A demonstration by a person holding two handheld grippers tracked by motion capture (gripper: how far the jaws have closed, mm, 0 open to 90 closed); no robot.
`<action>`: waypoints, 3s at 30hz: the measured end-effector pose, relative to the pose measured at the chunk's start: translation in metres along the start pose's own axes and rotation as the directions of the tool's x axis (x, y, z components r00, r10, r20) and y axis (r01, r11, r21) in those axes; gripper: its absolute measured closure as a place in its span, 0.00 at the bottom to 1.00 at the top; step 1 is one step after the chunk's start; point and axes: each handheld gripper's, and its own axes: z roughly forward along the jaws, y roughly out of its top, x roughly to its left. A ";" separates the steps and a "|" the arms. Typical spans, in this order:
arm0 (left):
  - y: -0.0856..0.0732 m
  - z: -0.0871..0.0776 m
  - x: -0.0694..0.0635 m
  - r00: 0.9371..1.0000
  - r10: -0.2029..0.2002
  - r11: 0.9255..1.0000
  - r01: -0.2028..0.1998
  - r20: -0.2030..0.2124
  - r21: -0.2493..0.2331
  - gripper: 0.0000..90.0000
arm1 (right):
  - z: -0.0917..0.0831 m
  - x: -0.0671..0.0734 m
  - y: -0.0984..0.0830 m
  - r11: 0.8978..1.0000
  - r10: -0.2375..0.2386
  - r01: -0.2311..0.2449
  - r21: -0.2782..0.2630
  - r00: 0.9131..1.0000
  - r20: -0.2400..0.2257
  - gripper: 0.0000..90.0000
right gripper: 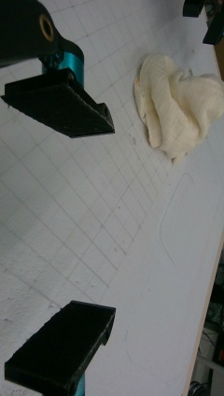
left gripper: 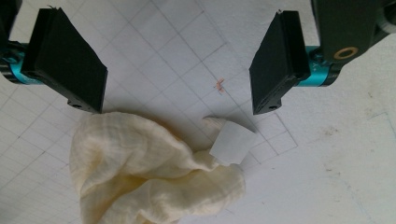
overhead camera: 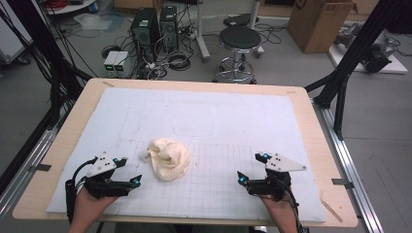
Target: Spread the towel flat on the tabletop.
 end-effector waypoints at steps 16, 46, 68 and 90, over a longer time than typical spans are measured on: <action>0.000 0.000 0.000 1.000 -0.004 1.000 0.004 -0.004 -0.003 0.22 | 0.001 0.000 0.000 1.000 -0.006 0.006 0.001 1.000 -0.007 0.12; -0.001 -0.004 0.000 1.000 -0.005 1.000 0.005 -0.010 -0.012 0.22 | 0.008 0.006 0.015 1.000 -0.004 0.002 -0.031 0.996 -0.088 0.12; -0.002 -0.008 0.003 1.000 -0.012 1.000 0.012 -0.018 -0.028 0.22 | 0.081 0.046 0.085 0.995 -0.087 0.097 0.030 0.968 -0.234 0.12; -0.002 -0.008 0.003 1.000 -0.003 1.000 0.003 -0.018 -0.027 0.22 | 0.167 0.089 0.094 0.974 -0.117 0.180 0.140 0.921 -0.372 0.33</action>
